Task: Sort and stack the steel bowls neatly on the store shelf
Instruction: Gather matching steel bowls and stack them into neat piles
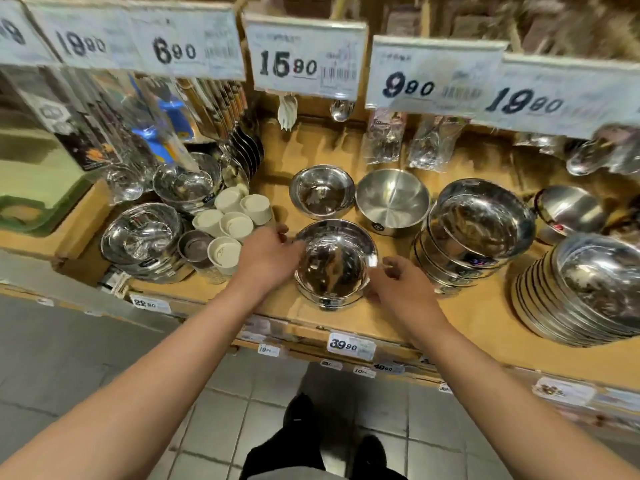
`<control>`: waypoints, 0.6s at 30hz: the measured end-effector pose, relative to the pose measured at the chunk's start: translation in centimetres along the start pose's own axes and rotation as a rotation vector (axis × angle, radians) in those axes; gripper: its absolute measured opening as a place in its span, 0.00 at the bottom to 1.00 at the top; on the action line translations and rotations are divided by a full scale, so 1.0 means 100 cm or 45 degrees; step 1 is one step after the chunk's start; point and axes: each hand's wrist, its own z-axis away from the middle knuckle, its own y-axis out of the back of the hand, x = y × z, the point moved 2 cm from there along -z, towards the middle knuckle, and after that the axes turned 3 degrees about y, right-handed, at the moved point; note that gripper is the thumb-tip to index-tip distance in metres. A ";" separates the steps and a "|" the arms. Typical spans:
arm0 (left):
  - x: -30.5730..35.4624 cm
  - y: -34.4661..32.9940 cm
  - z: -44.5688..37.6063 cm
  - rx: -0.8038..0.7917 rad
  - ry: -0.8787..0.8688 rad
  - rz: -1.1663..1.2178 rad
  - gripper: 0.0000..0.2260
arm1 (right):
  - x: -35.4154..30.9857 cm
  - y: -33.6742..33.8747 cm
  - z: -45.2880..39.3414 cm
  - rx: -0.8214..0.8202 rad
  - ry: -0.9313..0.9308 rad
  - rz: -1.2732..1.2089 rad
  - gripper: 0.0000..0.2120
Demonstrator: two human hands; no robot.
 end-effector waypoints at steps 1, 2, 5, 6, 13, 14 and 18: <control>0.009 0.004 -0.009 0.004 -0.036 0.016 0.18 | -0.002 0.002 0.001 0.042 0.000 0.018 0.22; 0.020 0.008 -0.018 -0.001 -0.073 0.036 0.15 | -0.005 0.004 0.002 0.087 0.011 0.046 0.21; 0.047 0.012 -0.056 -0.045 -0.167 -0.029 0.09 | -0.015 0.007 0.001 0.183 0.075 0.078 0.15; 0.054 0.012 -0.070 -0.068 -0.182 -0.076 0.09 | -0.020 0.007 0.001 0.208 0.095 0.088 0.11; 0.065 -0.018 -0.155 -0.279 -0.053 -0.424 0.17 | -0.030 0.004 -0.008 0.240 0.167 0.057 0.05; 0.062 -0.022 -0.162 -0.314 -0.064 -0.519 0.17 | -0.030 0.003 -0.009 0.242 0.164 0.044 0.06; 0.052 -0.036 -0.176 -0.412 -0.086 -0.809 0.15 | -0.026 0.000 -0.017 0.265 0.147 -0.060 0.06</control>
